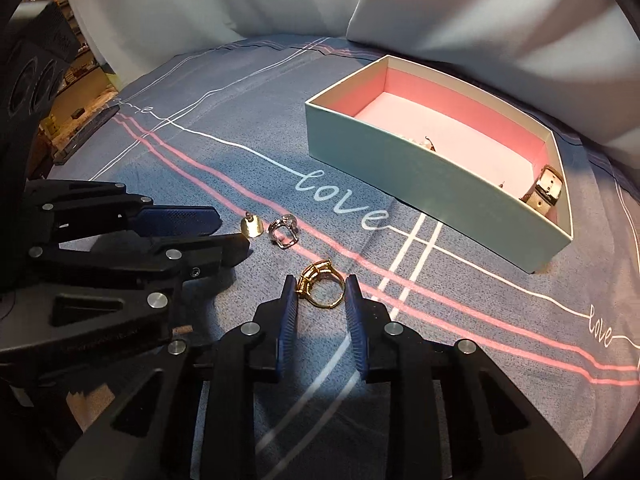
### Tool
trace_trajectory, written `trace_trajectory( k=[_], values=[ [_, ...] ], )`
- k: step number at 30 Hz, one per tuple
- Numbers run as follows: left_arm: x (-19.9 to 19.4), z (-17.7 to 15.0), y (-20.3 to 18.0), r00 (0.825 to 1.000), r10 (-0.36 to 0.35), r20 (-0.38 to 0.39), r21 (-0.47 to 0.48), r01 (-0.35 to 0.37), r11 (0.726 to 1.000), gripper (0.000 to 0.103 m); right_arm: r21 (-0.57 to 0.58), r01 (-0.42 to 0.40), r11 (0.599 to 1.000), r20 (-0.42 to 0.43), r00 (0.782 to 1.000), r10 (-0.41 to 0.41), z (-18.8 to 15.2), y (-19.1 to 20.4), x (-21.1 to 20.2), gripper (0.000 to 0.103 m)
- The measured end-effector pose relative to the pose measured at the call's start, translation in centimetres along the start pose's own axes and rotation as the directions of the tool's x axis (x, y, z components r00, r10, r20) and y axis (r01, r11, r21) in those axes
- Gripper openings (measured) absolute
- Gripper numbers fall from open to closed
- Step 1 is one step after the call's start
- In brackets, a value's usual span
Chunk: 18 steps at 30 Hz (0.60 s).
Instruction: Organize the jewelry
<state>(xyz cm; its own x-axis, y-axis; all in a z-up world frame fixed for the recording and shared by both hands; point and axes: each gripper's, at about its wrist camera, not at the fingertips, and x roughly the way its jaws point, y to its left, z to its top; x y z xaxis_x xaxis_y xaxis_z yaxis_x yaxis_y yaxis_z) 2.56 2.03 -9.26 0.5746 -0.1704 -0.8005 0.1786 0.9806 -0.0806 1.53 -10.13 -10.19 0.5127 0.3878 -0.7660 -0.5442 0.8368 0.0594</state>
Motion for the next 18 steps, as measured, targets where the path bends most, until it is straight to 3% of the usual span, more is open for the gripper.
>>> trace_trajectory(
  k=[7,8,9,12,18],
  values=[
    [0.1,0.3,-1.1,1.0,0.002,-0.002,0.043,-0.002,0.999,0.033,0.08,0.033,0.996,-0.001,0.999,-0.033,-1.1,-2.1,-1.8,0.026],
    [0.0,0.5,-1.3,1.0,0.01,0.001,0.051,-0.01,0.999,0.03,0.09,0.044,0.995,0.004,0.999,-0.044,-1.0,-2.4,-2.0,0.026],
    [0.0,0.7,-1.5,1.0,0.017,0.001,0.06,-0.017,0.998,0.018,0.101,0.045,0.994,0.006,0.999,-0.046,-0.9,-2.6,-2.2,0.026],
    [0.2,1.7,-2.0,0.999,0.036,-0.003,0.07,-0.036,0.997,0.004,0.127,0.063,0.99,0.011,0.998,-0.065,-0.4,-3.3,-2.8,0.026],
    [-0.2,5.4,-2.9,0.998,0.032,0.046,0.079,-0.036,0.996,0.003,0.142,0.09,0.986,0.049,0.994,-0.098,2.2,-4.2,-4.2,0.026]
  ],
)
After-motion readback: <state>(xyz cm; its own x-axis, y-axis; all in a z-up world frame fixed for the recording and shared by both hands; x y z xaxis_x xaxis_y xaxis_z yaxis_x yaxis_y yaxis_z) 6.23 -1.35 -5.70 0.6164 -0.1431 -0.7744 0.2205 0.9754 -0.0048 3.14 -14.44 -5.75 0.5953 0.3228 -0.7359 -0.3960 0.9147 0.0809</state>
